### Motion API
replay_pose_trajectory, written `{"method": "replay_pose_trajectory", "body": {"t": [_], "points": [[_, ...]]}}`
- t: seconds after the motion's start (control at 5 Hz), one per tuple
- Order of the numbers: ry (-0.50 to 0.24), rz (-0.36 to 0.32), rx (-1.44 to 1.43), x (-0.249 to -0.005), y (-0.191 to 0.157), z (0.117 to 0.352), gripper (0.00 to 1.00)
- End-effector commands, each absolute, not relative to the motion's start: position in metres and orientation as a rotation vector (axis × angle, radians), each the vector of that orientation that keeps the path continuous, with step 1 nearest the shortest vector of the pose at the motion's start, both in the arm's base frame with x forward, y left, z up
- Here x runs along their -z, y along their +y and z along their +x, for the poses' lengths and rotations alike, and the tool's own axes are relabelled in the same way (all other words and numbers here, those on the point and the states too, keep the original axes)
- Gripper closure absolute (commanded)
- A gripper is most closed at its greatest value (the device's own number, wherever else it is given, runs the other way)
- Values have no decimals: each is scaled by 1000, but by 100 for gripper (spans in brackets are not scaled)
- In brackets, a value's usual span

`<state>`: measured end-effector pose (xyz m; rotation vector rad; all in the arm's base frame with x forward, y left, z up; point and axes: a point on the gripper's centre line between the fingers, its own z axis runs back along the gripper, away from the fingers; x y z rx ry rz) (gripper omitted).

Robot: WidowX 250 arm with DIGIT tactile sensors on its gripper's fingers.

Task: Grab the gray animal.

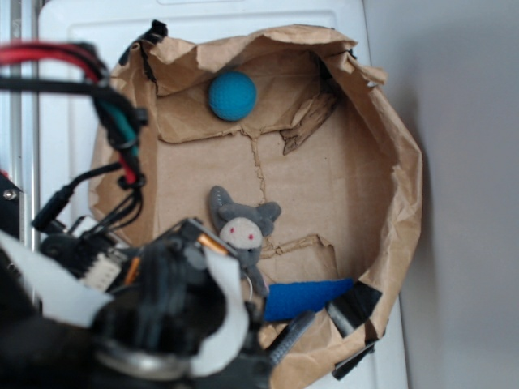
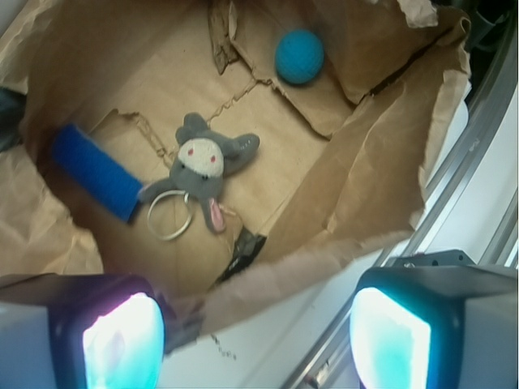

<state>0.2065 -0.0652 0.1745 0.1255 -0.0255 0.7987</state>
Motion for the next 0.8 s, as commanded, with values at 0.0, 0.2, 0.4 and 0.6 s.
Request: {"method": "replay_pose_trajectory", "body": {"t": [0.0, 0.2, 0.4, 0.6], "points": [[-110, 29, -728, -156, -36, 205, 0], [-124, -3, -595, -133, -33, 219, 0], [-91, 0, -565, -136, -39, 218, 0], [-102, -37, -622, -146, -35, 211, 0]]}}
